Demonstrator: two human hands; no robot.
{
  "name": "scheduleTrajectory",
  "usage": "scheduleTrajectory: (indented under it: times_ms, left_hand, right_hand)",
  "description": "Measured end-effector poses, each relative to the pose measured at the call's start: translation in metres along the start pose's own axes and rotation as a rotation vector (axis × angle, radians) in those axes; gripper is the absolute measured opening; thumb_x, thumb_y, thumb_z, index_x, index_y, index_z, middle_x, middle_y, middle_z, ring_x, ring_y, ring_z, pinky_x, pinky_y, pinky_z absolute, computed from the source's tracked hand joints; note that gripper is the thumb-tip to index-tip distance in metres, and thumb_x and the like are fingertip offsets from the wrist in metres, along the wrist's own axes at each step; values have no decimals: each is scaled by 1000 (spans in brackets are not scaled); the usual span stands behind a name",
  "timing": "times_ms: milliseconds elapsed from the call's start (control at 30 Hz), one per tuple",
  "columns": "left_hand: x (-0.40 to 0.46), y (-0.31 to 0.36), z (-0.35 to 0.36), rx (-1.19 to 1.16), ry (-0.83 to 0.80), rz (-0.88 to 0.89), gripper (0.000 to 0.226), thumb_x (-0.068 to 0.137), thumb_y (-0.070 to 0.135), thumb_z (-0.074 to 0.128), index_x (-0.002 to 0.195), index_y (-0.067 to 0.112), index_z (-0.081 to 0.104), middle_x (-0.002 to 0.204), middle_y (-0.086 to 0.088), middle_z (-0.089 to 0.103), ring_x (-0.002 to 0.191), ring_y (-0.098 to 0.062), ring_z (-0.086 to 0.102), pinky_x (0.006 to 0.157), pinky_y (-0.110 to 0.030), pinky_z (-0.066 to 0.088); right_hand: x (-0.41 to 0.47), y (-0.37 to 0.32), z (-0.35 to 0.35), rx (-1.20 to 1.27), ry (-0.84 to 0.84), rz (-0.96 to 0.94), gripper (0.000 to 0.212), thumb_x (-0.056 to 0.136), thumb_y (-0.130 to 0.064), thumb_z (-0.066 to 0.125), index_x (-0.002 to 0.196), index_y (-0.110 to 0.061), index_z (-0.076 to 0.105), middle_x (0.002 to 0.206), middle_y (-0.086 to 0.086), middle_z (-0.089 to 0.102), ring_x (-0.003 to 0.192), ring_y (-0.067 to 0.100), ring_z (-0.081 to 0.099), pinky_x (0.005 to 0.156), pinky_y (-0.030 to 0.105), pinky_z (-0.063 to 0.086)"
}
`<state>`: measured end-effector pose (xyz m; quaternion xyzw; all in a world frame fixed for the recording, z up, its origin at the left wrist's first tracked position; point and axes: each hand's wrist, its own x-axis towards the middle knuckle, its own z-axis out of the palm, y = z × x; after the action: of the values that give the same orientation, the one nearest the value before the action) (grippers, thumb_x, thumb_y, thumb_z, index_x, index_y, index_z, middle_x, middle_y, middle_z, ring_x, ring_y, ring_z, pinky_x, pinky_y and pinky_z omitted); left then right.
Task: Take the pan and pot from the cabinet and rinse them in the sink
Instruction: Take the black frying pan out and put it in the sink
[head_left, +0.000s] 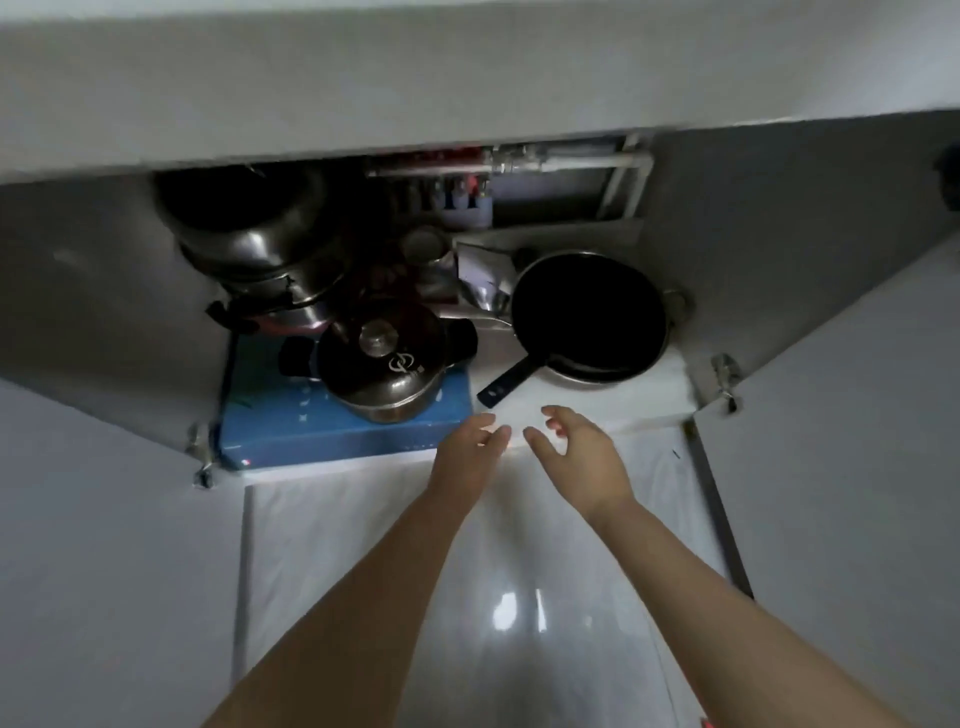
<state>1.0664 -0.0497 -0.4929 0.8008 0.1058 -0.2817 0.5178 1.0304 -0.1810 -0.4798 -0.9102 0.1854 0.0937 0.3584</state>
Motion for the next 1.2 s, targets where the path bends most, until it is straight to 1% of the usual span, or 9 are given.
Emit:
scheduleTrajectory:
  times_ms: [100,233,433,500,600,700,900,1067,1200]
  left_hand:
    - [60,-21,17,-27,111,69,43,93,29,55,131,10,48,116,-12,60,114,-37,57,97,-45,45]
    - [119,-37,25,52,179,141,58,95,32,52,144,7,34,142,-15,45,130,-30,45,109,-41,36]
    - [165,-60,31,97,114,267,52,94,35,53,137,7,46,132,-12,57,120,-26,55,104,-42,44]
    - [171,-63,32,0,51,280,46,94,28,55,133,6,49,119,-11,64,104,-21,64,95,-39,52]
    - [172,-62,32,-251,-48,213,37,94,12,55,129,2,52,95,-5,67,82,-13,68,79,-24,59]
    - [168,-61,32,-388,-69,162,35,92,5,56,127,0,54,92,-5,66,81,-14,69,78,-23,58]
    - [154,-67,39,-575,-65,141,29,90,-3,56,119,0,60,104,-13,67,95,-23,68,81,-26,57]
    - [142,-62,47,-694,-59,155,32,88,-5,58,120,0,58,110,-16,66,102,-26,67,82,-27,58]
    - [118,-59,45,-780,-68,155,30,88,-4,58,118,2,60,110,-16,68,100,-24,69,87,-31,57]
  right_hand:
    - [39,29,34,72,52,-19,45,90,-43,53,130,-21,51,123,-1,60,114,14,54,91,27,43]
    - [91,60,72,247,125,-15,48,91,-40,55,133,-17,49,128,0,58,115,14,53,88,21,38]
    - [145,79,118,389,207,-35,56,88,-42,58,137,-17,44,134,0,55,112,16,55,90,22,39]
    - [155,78,126,454,229,-23,60,88,-42,58,140,-18,41,131,2,57,106,14,55,89,21,40]
    - [160,75,133,611,261,28,64,87,-36,63,141,-13,38,128,6,59,115,15,55,97,22,40]
    - [162,75,137,781,244,61,59,85,-25,66,137,-10,43,126,8,61,111,14,59,101,27,44]
    - [155,68,140,1067,241,136,47,87,-4,62,131,2,47,125,16,60,118,28,58,102,39,47]
    - [138,59,122,1211,271,111,51,89,3,56,136,-1,38,124,14,59,116,25,58,99,31,45]
    - [116,50,108,1227,246,100,53,88,4,56,137,-1,38,125,16,60,114,24,60,100,33,46]
